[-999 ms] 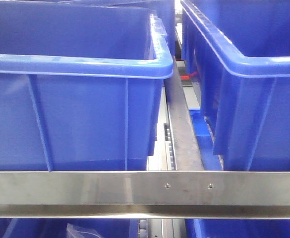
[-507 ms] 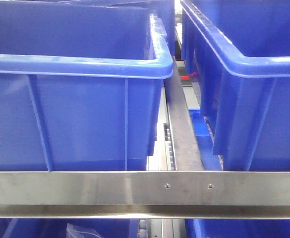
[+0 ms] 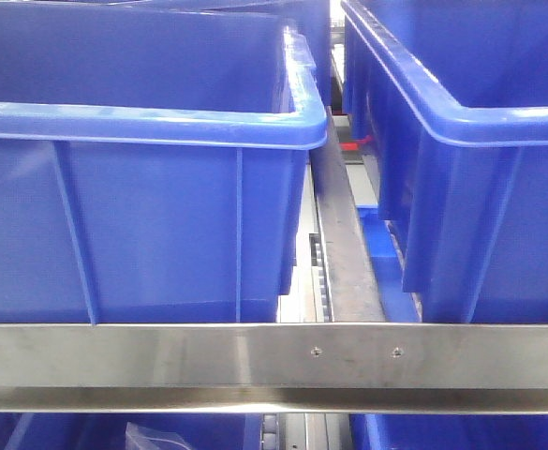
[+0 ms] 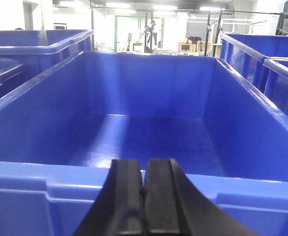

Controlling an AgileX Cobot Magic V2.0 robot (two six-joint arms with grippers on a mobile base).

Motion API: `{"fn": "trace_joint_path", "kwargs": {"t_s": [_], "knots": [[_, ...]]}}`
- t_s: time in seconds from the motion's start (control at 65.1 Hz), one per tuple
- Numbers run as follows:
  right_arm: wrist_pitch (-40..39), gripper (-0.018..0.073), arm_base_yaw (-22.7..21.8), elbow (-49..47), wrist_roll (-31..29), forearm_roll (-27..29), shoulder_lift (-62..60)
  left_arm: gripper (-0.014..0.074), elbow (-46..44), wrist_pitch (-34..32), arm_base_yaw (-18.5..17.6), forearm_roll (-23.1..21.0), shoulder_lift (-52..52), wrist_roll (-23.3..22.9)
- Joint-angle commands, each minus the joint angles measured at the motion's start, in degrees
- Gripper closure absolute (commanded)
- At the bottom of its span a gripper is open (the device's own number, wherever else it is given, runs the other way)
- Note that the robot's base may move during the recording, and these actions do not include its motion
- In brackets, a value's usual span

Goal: Place yellow foam block on left shelf second layer

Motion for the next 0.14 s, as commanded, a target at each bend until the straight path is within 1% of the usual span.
{"fn": "trace_joint_path", "kwargs": {"t_s": [0.0, 0.123], "knots": [[-5.04, 0.0503, -0.18, -1.23, 0.0, -0.38, -1.04, 0.046, 1.43, -4.67, -0.07, -0.35, -1.02, -0.27], [-5.04, 0.0503, -0.18, -1.23, 0.0, -0.38, -1.04, 0.046, 1.43, -4.67, -0.07, -0.35, -1.02, -0.27]]}}
